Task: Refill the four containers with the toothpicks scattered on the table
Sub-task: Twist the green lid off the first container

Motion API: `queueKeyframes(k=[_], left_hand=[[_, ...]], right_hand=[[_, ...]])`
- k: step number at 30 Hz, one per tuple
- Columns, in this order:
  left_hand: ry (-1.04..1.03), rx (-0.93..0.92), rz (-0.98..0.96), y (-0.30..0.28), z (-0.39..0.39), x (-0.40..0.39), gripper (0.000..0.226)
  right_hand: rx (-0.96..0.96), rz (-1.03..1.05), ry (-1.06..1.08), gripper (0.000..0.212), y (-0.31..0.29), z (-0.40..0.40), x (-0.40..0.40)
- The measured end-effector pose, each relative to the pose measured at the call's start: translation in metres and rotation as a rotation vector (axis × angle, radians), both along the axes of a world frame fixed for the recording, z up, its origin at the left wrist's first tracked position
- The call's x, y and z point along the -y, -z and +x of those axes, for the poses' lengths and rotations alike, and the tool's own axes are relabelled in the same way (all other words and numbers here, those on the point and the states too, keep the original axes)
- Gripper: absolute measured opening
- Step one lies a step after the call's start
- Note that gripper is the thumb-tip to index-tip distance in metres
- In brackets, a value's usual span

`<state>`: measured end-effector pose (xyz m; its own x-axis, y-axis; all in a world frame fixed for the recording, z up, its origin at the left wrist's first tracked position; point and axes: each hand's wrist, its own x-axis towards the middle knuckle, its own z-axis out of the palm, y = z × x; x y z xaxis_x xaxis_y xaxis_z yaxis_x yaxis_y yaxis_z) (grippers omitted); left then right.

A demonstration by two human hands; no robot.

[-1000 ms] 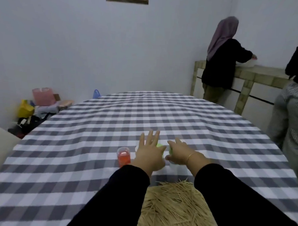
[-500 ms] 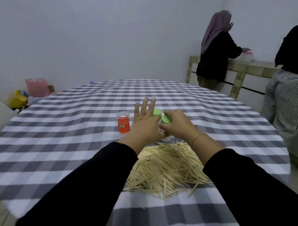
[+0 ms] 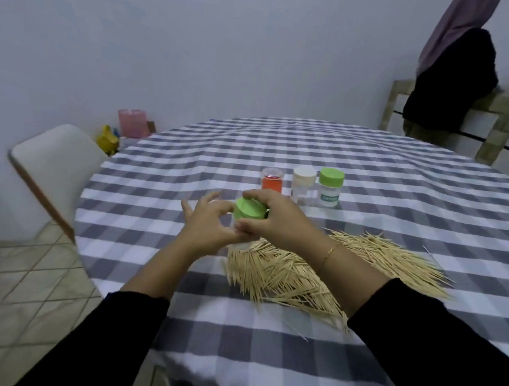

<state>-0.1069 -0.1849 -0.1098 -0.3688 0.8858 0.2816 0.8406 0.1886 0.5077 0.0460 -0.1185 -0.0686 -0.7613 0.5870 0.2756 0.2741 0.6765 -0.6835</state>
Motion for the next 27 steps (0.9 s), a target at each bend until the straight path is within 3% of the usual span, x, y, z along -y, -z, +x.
queueKeyframes(k=[10, 22, 27], left_hand=[[-0.193, 0.076, 0.118, 0.037, -0.034, 0.022, 0.066], [-0.183, 0.093, 0.124, 0.044, -0.032, 0.021, 0.060], [-0.141, 0.108, 0.129, 0.046, -0.033, 0.022, 0.043]], right_hand=[[0.071, -0.029, -0.138, 0.059, 0.025, -0.058, 0.003], [0.139, 0.006, -0.138, 0.052, 0.021, -0.067, -0.003], [0.166, -0.101, -0.208, 0.040, 0.014, -0.066, -0.005]])
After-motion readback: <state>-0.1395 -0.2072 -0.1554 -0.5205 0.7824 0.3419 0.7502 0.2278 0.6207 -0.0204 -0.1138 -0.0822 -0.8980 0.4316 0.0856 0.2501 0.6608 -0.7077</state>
